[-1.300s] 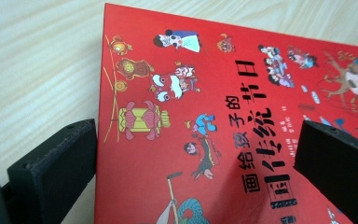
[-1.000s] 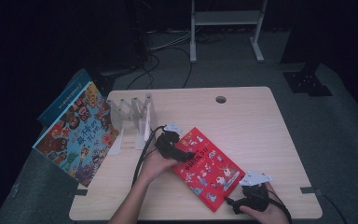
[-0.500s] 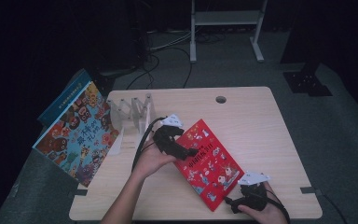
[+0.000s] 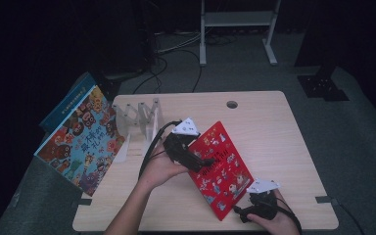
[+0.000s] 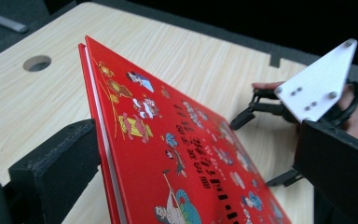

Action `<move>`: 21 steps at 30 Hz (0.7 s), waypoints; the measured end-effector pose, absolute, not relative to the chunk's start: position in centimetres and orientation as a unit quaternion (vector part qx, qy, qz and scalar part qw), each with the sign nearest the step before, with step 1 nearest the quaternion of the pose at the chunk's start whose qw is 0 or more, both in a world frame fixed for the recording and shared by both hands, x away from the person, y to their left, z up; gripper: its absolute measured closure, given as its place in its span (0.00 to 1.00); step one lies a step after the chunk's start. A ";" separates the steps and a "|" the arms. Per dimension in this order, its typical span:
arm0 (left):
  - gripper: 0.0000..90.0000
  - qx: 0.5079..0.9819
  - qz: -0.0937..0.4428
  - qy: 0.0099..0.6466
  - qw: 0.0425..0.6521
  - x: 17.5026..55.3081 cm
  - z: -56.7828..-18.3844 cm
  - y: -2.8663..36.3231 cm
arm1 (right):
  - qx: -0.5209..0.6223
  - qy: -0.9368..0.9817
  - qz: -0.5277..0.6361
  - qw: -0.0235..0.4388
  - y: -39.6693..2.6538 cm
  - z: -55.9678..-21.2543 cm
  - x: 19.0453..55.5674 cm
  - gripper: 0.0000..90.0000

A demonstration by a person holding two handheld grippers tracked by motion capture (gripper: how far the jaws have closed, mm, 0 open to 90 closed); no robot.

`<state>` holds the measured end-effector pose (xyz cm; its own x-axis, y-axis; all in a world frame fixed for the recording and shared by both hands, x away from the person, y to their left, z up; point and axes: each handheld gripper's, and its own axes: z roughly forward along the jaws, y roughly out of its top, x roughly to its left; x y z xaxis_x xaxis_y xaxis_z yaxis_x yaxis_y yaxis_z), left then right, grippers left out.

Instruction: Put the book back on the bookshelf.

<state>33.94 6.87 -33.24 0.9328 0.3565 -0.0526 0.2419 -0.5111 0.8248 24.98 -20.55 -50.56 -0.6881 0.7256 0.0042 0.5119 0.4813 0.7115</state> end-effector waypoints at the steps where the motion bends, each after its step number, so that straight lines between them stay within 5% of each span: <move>1: 0.00 0.865 0.059 0.170 0.468 33.8 -33.1 6.9 | 0.365 0.848 0.355 0.150 -20.6 -50.6 25.0 0.00; 21: 0.10 0.863 0.067 0.119 0.486 32.1 -31.2 5.9 | 0.365 0.847 0.356 0.149 -20.6 -50.5 25.0 0.00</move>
<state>32.05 5.88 -31.18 0.9626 0.2708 0.0001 0.1401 -0.4985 0.8555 24.95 -20.58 -50.55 -0.6893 0.7245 0.0078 0.5128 0.4802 0.7117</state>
